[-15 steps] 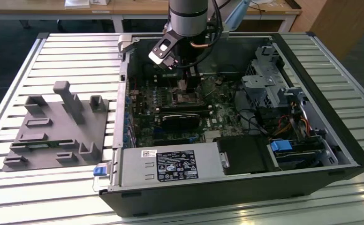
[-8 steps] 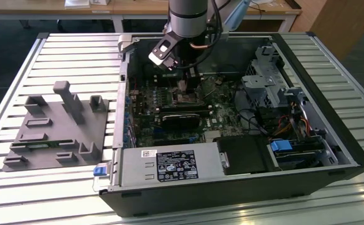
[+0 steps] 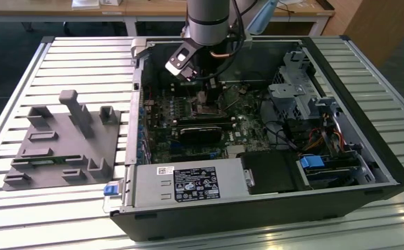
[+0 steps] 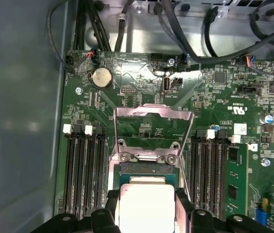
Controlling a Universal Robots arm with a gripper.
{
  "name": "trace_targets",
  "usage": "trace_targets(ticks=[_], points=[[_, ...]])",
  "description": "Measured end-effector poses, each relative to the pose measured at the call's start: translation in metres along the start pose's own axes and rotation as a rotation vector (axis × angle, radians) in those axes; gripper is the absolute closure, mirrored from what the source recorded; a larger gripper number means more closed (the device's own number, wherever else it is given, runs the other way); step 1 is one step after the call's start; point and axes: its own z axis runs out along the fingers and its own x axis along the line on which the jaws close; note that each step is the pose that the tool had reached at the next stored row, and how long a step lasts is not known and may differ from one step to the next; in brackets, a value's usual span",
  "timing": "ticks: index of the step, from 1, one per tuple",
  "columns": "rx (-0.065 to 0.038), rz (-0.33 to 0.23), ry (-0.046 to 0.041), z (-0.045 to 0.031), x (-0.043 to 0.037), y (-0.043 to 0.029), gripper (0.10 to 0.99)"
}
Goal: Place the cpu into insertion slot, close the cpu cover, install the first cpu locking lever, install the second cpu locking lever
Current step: 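Place the cpu into insertion slot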
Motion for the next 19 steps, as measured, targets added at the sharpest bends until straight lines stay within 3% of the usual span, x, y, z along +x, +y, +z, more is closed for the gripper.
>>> trace_targets(ticks=[6, 19], points=[[0.0, 0.002, -0.0002, 0.0049, 0.0007, -0.0004, 0.549], [0.0, 0.004, -0.0002, 0.0078, 0.0007, -0.0006, 0.549]])
